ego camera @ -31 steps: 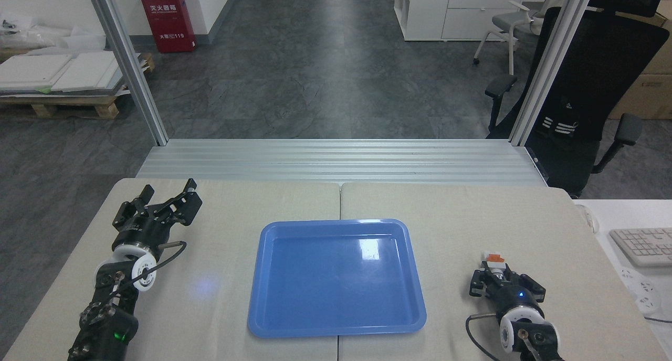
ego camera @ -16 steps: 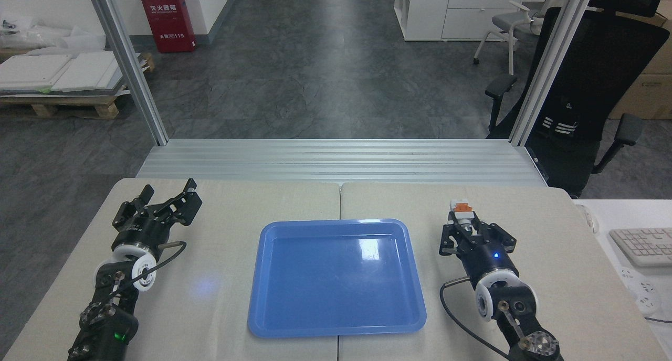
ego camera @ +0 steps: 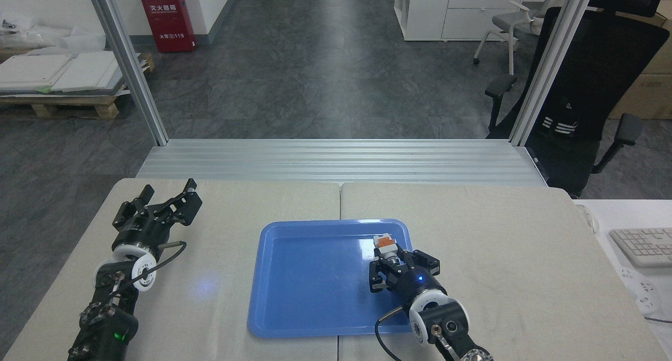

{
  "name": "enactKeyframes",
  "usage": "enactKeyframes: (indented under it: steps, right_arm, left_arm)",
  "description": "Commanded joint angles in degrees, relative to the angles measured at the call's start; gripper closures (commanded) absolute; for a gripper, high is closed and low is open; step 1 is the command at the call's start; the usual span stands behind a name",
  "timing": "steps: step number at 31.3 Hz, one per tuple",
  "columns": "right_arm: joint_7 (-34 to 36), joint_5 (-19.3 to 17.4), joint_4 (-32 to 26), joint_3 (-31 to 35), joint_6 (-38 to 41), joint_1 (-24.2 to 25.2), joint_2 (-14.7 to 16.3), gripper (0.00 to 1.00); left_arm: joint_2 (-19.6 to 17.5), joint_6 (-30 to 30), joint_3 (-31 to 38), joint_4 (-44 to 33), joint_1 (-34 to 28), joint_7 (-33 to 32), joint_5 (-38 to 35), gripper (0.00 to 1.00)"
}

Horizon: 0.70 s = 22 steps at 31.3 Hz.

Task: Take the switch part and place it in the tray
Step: 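Lower the switch part into the tray and open the right gripper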

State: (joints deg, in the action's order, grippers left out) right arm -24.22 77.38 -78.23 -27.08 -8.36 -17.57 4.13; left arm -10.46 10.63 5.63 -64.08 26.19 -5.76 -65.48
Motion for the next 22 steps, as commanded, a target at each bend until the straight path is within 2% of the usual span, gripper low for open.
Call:
enactKeyframes:
  steps: [1,4,7,8,10,11,19,22]
  right_arm:
    - [-0.13,0.23,1.85,0.36,-0.25,0.34,-1.32,0.92]
    - [-0.13,0.23,2.29,0.54,-0.25,0.43,-1.58,0.85]
    - [0.05,0.23,3.43,0.71,-0.51,0.25,-2.99,0.71]
    - [0.22,0.23,4.13,0.80,-0.86,0.08,-3.34,0.57]
    - [0.49,0.23,5.71,0.89,-1.57,-0.19,-3.87,0.14]
    - [0.66,0.14,6.15,0.89,-1.74,-0.19,-4.04,0.03]
    - [1.19,-0.74,6.24,5.72,-1.66,-0.54,-5.98,0.01]
    - [3.21,-1.00,6.24,8.44,-1.40,-4.31,-5.46,0.01]
  left_arm:
    - [0.00,0.00,0.00,0.00,0.00,0.04,0.00,0.00]
    - [0.00,0.00,0.00,0.00,0.00,-0.04,0.00,0.00]
    - [0.00,0.00,0.00,0.00,0.00,0.04,0.00,0.00]
    - [0.00,0.00,0.00,0.00,0.00,-0.04,0.00,0.00]
    - [0.00,0.00,0.00,0.00,0.00,0.04,0.00,0.00]
    - [0.00,-0.09,0.00,0.00,0.00,0.04,0.00,0.00]
    - [0.00,0.00,0.00,0.00,0.00,-0.05,0.00,0.00]
    - [0.00,0.00,0.00,0.00,0.00,0.04,0.00,0.00]
